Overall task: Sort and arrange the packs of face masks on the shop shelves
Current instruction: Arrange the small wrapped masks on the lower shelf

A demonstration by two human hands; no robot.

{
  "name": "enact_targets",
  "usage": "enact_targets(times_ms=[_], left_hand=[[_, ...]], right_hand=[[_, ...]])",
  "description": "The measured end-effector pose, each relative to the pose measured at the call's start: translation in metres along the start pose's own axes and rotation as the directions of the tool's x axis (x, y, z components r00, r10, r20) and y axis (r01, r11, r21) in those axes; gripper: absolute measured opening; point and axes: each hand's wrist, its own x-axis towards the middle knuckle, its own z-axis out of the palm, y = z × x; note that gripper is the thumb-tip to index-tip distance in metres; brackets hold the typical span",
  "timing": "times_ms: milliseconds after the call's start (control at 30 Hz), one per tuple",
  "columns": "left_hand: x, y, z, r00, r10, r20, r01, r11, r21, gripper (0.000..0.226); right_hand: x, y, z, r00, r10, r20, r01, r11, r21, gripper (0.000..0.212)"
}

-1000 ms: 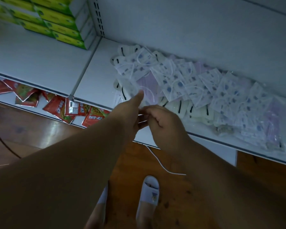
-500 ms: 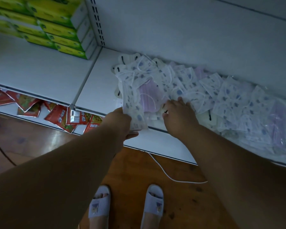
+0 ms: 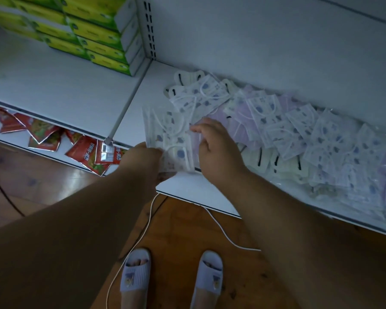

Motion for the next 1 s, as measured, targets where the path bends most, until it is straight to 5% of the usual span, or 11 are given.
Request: enact_targets(times_ms=[200,367,533,733,867,1000], left_hand=[[0.01,0.006,-0.02,0.997,-0.034,0.063,0.027,0.994,0.109,0.026],[0.013,0.005,-0.027,0.997,-0.043,0.06,0.038,0.995,0.088,0.021],[0.005,0.013,-0.017,0.992,-0.095,0.079,0.087,0.991,0.105,0.033],[0.001,0.011,-0.001,0.982,-0.123,0.143,0.111,0.99,0.089,0.028],[-0.004,0.01,0.011,0.96,-0.139,0.242,0.185,0.966,-0.181,0.031],[-0.006,0.006,0.027,0.928,-0.111,0.357,0.178,0.971,-0.16,0.041]], right_hand=[[0.067,0.004,0.02,0.937,0.174,0.304,-0.01,0.881,-0.474,0.055],[0.073,0.012,0.027,0.979,0.121,0.165,-0.005,0.819,-0.573,0.048],[0.053,0.018,0.015,1.0,-0.022,-0.004,0.02,0.947,-0.321,0.028],[0.019,0.009,-0.007,0.941,0.153,-0.303,-0.105,0.98,0.168,0.029],[-0.014,0.013,0.0,0.982,-0.05,-0.183,0.073,0.99,0.119,0.046],[-0.026,0.03,-0.004,0.968,-0.212,-0.135,0.215,0.977,0.01,0.049]])
